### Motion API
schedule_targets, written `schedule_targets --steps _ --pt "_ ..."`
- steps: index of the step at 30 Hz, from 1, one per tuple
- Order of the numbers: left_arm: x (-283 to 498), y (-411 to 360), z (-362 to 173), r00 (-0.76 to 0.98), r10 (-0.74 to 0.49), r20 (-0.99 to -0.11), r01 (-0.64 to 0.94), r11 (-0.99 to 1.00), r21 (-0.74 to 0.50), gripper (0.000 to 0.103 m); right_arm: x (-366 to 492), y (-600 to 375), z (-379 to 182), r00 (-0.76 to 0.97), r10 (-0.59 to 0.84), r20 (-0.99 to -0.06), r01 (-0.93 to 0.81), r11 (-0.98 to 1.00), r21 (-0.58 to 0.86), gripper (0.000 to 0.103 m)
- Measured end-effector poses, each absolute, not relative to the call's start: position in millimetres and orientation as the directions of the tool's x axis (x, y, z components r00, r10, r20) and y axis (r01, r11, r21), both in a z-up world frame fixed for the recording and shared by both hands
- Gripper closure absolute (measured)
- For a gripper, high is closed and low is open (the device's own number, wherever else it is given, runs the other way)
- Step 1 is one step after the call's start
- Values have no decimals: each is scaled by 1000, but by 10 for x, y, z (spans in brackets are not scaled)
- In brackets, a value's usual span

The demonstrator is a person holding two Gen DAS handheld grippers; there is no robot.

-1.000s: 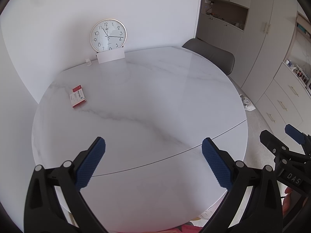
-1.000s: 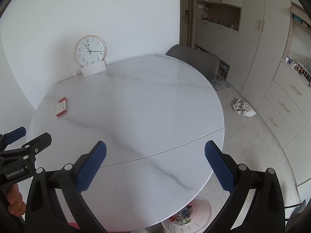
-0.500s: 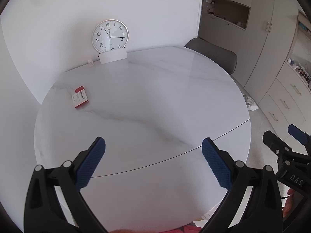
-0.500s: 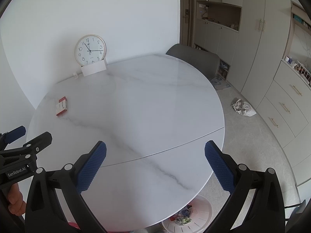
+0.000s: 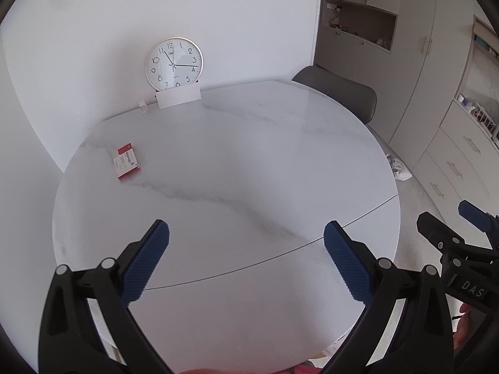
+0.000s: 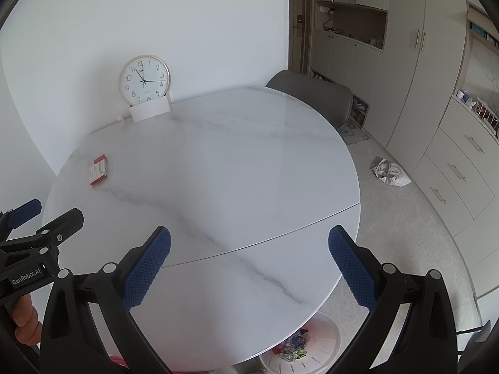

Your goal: Collect trash

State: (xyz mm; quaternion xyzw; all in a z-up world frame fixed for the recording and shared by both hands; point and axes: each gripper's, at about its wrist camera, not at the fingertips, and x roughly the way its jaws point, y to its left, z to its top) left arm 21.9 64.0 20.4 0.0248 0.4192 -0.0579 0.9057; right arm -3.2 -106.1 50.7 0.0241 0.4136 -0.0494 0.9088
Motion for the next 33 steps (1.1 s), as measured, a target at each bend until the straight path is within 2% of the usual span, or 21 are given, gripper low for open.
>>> schedule_targets --steps 33 --pt "195 656 182 631 -86 -771 124 992 -10 8 -36 -1066 507 652 -70 -755 108 994 2 3"
